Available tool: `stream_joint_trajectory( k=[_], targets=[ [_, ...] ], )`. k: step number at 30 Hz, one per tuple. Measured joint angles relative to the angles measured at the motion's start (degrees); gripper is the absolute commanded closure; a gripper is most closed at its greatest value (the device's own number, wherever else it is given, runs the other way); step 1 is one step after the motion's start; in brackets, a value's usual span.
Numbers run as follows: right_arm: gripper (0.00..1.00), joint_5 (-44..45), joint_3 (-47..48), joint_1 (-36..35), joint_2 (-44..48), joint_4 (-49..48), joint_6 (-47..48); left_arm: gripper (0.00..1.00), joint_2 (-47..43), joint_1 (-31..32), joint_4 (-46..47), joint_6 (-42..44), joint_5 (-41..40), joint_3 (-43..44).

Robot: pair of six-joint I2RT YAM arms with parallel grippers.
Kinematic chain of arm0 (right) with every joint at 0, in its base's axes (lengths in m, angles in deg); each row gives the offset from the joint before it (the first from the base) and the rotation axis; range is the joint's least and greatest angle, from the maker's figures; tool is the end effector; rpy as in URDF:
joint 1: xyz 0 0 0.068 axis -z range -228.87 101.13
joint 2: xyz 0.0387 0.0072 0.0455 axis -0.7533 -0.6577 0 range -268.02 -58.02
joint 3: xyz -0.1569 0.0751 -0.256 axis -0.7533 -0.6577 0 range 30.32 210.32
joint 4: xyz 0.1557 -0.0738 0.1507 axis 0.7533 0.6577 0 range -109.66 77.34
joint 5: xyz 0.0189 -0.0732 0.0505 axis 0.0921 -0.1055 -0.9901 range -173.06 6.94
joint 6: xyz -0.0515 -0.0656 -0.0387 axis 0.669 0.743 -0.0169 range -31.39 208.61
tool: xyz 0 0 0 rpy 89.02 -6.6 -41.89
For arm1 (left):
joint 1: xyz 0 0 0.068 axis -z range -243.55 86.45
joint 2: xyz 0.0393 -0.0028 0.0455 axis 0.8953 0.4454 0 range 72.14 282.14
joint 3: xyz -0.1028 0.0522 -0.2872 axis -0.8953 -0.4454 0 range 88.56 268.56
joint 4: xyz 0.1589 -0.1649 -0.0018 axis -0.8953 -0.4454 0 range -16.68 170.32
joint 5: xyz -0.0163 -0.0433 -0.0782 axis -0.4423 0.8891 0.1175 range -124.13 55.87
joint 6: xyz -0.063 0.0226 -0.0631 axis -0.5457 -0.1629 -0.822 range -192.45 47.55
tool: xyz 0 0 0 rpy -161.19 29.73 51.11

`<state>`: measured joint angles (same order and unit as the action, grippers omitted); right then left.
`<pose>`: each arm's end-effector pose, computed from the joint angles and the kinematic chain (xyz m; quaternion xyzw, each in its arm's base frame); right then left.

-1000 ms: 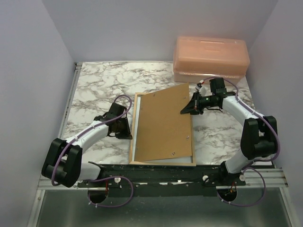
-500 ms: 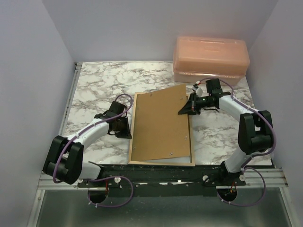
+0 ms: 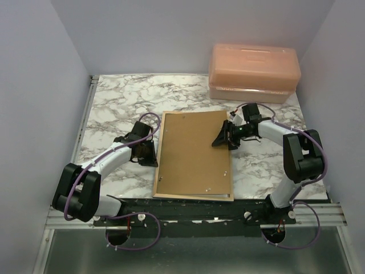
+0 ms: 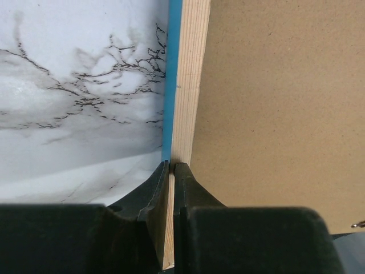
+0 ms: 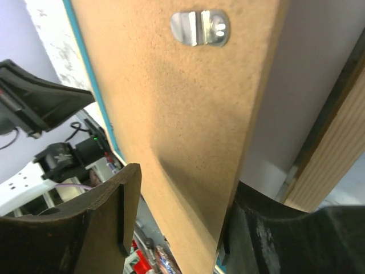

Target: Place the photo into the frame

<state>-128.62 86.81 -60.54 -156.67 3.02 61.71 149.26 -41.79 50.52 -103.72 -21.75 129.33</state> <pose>0.2989 0.1218 0.1962 0.0356 0.9031 0.4231 0.0648 0.1977 -0.0979 0.1901 -0.0584 0.9712 -0.1861 0.1367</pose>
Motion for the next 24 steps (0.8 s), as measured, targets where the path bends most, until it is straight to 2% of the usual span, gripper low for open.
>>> stream_joint_trajectory(
  k=[4,12,22,24],
  targets=[
    [0.30,2.69,-1.01,-1.14,-0.57,-0.59,-0.04,0.90,0.22,0.00,0.22,0.00,0.00,0.07],
    [0.25,10.78,-1.14,-4.37,-0.59,-0.74,-0.07,0.89,0.37,0.00,0.28,0.00,-0.15,0.17],
    [0.08,19.80,-1.01,-7.96,1.86,0.24,-0.72,0.90,0.37,0.00,0.46,-0.04,-0.42,0.17],
    [0.08,21.77,-0.94,-8.46,2.49,0.81,-0.79,0.90,0.37,0.00,0.63,-0.04,-0.42,0.17]
  ],
)
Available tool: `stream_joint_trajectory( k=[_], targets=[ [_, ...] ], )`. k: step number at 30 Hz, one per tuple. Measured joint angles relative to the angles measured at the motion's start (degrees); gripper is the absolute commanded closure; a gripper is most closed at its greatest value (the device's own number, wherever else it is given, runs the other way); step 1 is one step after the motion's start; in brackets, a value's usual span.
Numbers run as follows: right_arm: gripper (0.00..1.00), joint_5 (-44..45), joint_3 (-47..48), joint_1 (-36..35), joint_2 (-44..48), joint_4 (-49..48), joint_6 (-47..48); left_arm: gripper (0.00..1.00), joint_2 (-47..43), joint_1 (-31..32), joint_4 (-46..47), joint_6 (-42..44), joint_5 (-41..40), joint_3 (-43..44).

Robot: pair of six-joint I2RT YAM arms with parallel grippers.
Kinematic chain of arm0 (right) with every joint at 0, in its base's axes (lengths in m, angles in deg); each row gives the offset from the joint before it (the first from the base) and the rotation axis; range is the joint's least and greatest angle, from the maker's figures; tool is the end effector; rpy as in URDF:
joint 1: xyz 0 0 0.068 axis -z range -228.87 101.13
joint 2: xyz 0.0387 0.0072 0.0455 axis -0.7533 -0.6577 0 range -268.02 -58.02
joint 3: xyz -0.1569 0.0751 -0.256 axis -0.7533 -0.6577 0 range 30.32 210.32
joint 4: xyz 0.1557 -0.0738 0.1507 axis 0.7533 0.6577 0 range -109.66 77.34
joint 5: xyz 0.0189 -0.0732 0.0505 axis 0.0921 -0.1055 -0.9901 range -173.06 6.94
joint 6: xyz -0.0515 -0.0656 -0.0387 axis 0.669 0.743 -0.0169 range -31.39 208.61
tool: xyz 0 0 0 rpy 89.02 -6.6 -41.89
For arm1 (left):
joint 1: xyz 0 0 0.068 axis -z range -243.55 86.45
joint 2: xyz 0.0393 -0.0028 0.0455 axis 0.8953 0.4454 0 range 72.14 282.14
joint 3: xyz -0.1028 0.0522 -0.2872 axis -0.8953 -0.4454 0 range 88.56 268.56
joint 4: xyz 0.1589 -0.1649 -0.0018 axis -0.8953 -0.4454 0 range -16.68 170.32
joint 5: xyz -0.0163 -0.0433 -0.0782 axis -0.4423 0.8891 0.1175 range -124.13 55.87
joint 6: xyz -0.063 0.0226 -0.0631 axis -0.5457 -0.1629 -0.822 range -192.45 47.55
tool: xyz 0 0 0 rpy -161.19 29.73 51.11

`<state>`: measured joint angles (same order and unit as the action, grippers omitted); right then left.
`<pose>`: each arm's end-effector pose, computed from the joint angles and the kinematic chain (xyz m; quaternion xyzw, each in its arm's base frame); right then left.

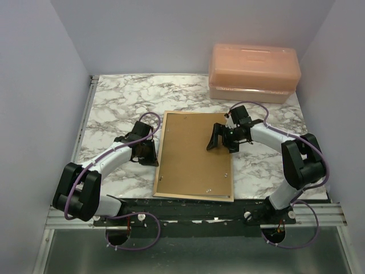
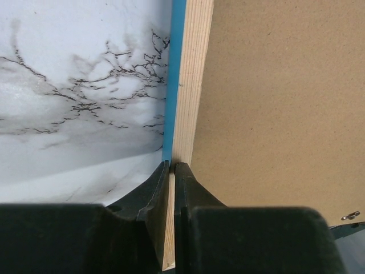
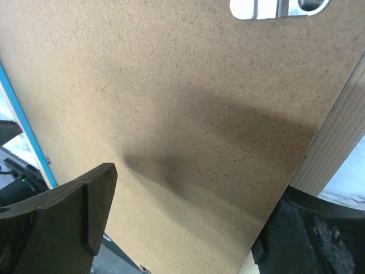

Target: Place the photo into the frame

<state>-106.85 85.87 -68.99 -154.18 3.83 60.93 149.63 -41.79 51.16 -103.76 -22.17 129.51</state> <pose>0.2854 0.1399 0.1880 0.0168 0.9546 0.2726 0.1192 0.2005 -0.0984 0.1902 -0.0591 0.9707 -0.1846 0.1417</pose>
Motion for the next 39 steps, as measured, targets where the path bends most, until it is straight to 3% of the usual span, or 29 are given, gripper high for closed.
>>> stream_joint_trajectory(
  k=[6,18,39],
  targets=[
    [0.02,4.42,0.22,-0.83,1.22,2.10,-0.02,0.90,0.07,0.00,0.39,0.00,-0.39,0.00],
    [0.01,7.72,3.41,-2.56,-0.20,6.12,1.03,0.89,-0.02,0.00,0.31,0.00,-0.74,0.00],
    [0.00,23.56,10.40,-7.67,-1.88,15.72,2.14,0.89,-0.13,0.00,-0.59,0.04,-3.87,0.61]
  ],
)
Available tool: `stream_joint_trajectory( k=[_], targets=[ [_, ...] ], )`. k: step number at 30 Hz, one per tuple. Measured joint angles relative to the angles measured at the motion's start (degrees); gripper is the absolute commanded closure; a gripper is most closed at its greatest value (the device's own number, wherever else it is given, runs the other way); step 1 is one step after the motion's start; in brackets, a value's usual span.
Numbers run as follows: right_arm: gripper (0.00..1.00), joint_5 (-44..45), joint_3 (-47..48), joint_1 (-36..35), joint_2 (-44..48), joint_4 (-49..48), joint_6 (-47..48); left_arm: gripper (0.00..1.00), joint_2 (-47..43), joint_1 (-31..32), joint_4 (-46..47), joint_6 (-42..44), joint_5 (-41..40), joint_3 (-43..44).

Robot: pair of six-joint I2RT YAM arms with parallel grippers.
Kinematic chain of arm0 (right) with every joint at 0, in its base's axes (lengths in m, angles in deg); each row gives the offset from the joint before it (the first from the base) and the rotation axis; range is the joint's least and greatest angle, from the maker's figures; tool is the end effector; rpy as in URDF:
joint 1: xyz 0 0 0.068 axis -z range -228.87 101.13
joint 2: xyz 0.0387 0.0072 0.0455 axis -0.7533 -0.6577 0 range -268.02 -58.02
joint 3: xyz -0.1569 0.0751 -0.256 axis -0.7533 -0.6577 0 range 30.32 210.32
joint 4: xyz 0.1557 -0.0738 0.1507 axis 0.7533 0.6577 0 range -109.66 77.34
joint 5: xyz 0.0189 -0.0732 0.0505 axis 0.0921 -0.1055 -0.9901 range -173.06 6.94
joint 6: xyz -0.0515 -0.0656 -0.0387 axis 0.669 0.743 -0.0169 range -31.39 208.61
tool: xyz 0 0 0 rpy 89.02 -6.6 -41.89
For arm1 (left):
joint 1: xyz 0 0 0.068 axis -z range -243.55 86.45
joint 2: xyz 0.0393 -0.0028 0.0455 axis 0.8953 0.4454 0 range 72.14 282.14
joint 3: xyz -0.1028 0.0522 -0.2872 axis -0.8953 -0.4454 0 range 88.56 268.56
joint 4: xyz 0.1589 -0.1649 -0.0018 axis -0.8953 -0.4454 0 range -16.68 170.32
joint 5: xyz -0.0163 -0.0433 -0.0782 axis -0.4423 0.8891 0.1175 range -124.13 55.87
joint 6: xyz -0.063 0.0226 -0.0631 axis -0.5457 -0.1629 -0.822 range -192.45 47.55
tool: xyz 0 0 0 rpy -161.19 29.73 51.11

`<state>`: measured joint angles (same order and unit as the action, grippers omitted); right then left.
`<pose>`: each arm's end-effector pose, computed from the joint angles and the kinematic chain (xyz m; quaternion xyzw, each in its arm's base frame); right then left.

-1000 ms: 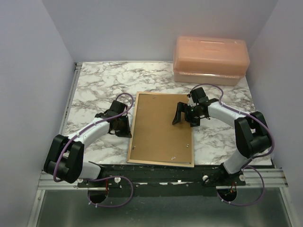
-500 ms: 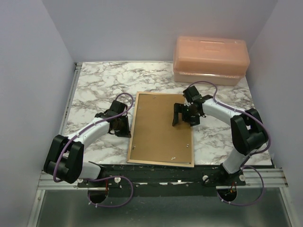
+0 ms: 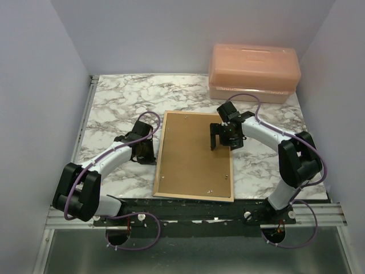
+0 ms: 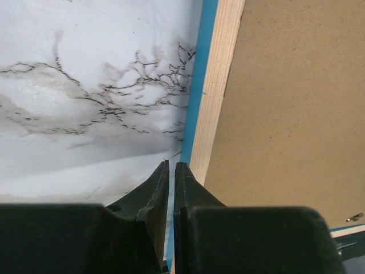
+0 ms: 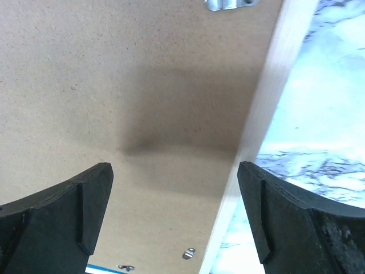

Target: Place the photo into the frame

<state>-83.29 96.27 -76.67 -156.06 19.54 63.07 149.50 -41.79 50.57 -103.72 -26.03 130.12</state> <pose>0.2849 0.1505 0.2034 -0.0198 0.9865 0.0748 0.1444 0.2035 -0.0937 0.1920 -0.0659 0.9728 -0.1561 0.1581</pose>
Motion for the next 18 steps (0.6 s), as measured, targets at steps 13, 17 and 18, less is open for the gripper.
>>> stream_joint_trajectory(
  k=[13,17,18],
  targets=[
    [0.00,2.10,2.01,-0.66,0.02,1.99,0.13,0.89,-0.33,0.00,-0.98,0.00,-1.07,0.11],
    [0.00,2.10,2.01,-0.68,-0.04,2.01,0.09,0.89,-0.52,0.00,-1.25,0.00,-1.07,0.11],
    [0.00,2.10,1.97,-0.68,-0.09,1.97,0.07,0.89,-0.55,0.00,-1.25,0.00,-1.07,0.11]
  ],
)
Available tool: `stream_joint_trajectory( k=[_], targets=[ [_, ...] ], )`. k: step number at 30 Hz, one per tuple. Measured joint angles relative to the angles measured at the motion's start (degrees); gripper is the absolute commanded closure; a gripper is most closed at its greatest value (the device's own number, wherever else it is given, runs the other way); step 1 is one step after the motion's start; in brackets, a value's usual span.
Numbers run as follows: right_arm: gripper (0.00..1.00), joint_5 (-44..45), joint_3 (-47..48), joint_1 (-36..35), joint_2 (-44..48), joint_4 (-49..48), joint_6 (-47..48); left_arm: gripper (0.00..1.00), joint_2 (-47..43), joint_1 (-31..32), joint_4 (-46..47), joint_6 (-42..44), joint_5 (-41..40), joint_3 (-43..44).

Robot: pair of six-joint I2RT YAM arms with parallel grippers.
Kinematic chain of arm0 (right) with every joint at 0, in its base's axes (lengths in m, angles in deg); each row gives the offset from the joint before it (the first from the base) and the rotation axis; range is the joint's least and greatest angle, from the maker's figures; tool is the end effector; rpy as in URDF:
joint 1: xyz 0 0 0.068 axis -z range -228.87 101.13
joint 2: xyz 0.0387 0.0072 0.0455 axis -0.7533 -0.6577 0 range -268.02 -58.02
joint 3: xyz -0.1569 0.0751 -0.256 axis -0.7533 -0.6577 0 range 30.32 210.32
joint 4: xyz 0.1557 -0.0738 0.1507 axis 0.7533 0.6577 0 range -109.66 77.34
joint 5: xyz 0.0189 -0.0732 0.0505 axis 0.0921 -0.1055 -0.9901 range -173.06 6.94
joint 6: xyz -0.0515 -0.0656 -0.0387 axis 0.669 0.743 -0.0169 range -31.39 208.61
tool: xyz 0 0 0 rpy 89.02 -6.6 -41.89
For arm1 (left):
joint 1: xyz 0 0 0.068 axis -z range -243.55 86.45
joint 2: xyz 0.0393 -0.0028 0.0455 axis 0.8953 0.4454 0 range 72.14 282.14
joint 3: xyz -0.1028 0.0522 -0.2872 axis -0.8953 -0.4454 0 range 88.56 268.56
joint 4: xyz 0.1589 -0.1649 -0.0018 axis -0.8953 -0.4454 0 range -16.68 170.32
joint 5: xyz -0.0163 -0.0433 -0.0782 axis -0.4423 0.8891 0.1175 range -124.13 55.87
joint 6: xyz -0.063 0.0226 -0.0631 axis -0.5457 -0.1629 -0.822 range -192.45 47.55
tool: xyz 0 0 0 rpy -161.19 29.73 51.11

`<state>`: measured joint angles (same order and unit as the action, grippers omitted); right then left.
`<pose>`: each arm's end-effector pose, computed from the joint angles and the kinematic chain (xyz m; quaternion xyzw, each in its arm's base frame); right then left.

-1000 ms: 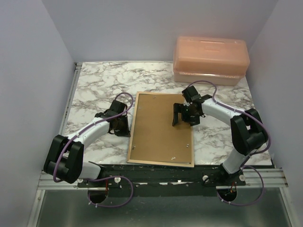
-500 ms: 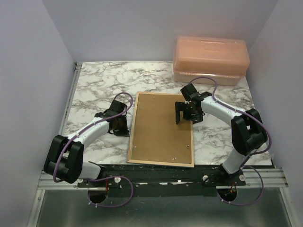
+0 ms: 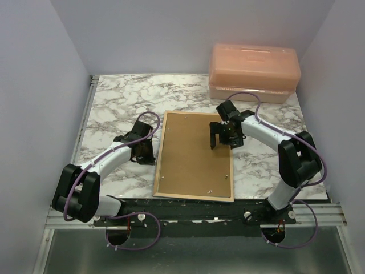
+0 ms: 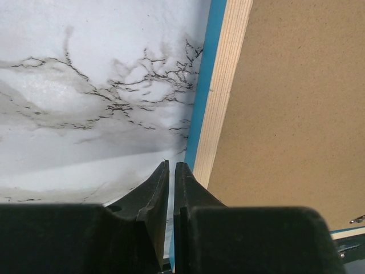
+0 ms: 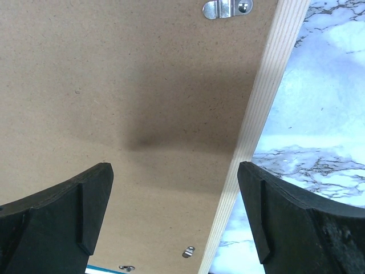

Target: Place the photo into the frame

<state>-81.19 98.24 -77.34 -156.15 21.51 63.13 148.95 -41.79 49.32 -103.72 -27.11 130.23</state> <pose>0.2864 0.1521 0.2102 -0.0231 0.9864 0.0591 0.1515 0.2010 -0.0910 0.1929 -0.0683 0.9743 -0.1457 0.1578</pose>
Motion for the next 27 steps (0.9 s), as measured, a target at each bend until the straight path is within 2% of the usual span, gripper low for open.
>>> stream_joint_trajectory(
  k=[17,27],
  targets=[
    [0.00,-3.15,-2.47,0.09,-0.50,-2.64,-0.44,0.89,-0.04,0.00,0.02,0.00,0.04,0.00],
    [0.00,-8.02,-4.68,0.33,1.51,-4.79,-0.70,0.89,-0.04,0.00,0.02,0.07,0.07,0.02]
  ],
)
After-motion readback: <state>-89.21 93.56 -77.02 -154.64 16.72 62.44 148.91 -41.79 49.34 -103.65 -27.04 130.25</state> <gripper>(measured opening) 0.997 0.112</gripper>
